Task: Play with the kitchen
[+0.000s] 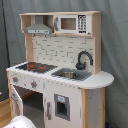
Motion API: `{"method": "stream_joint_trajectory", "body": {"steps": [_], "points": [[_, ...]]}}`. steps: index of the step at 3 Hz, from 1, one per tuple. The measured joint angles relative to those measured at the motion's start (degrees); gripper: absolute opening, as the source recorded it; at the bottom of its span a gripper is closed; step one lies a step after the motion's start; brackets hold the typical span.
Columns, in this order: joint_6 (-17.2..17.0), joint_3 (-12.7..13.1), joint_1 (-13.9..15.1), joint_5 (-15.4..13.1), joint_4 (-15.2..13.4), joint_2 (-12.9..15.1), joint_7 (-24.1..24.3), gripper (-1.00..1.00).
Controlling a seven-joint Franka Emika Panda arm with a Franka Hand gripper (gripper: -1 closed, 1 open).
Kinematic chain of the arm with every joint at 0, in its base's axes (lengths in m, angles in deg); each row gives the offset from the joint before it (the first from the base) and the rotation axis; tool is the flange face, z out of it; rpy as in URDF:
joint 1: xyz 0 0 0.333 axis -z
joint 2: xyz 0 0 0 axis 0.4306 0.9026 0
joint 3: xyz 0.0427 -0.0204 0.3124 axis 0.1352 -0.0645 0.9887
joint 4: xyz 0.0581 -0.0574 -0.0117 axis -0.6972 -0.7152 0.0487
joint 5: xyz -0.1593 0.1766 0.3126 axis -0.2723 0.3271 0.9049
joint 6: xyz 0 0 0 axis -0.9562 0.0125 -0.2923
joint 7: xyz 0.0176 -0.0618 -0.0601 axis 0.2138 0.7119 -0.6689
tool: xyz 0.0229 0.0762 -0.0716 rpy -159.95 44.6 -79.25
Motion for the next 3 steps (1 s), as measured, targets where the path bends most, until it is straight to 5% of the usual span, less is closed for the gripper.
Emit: {"method": "stream_joint_trajectory", "body": {"steps": [1,3], "points": [[0.04,-3.08,-0.04,-4.06,0.12,1.35,-2.55,1.00],[0.12,-8.83,0.10,-5.00,-0.50,1.42,-15.20,1.00]]}}
